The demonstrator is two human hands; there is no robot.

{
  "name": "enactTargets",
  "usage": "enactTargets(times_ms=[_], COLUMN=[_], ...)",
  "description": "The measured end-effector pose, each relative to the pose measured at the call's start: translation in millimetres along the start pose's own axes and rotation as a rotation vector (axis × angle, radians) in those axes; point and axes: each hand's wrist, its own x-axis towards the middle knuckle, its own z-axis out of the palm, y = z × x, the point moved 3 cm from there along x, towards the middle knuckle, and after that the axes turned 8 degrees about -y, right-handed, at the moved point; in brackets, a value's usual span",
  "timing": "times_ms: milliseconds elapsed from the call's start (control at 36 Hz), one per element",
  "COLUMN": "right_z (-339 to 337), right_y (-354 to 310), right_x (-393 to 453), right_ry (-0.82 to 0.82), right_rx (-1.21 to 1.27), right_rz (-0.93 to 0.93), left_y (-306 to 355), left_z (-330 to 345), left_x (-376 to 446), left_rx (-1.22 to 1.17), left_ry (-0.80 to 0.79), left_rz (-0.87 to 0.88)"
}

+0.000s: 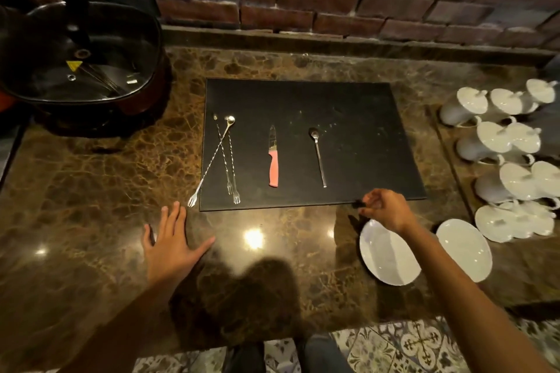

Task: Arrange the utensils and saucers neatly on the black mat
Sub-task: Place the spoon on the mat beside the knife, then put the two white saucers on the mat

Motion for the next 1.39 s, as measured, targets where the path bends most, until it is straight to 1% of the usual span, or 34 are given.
enactTargets(times_ms=[111,194,278,361,472,583,694,833,917,1000,1056,1222,1389], right_z=[-15,-22,-27,-31,-32,-35,-38,-60,-82,-105,-118,-132,-141], right_y=[34,61,84,101,114,118,123,125,121,108,98,79,55], right_x=[-4,1,9,19,33,42,48,57,67,85,103,166,215], right_ry=[0.001,-0.095,-0.191,-0.246,-0.323,-0.395,-0.416,-0.380,-0.302,-0.223,-0.160,-0.011,0.060], right_rx=[-0.082,-0.087,-0.123,-0.157,-0.280,-0.395,-0.394,-0.280,-0.128,-0.044,0.065,0.472,0.713], right_rz=[0.033,0.014,-0.049,-0.111,-0.196,-0.256,-0.278,-0.281,-0.270,-0.298,-0.286,-0.085,0.031], left_y=[28,57,95,143,203,249,279,298,303,306,308,309,318], left_z=[10,23,43,60,76,83,82,79,79,81,82,86,81], left_x=[-18,-31,-44,-55,-61,-62,-59,-56,-55,-53,-51,-43,-35], left_rx=[0.056,0.061,0.112,0.141,0.172,0.175,0.191,0.212,0.205,0.179,0.158,0.141,0.121], left_ry=[-0.054,-0.062,-0.163,-0.226,-0.295,-0.332,-0.359,-0.408,-0.415,-0.447,-0.470,-0.515,-0.520], left_rz=[-0.015,-0.025,-0.018,-0.006,-0.036,-0.056,-0.109,-0.178,-0.201,-0.216,-0.222,-0.237,-0.276])
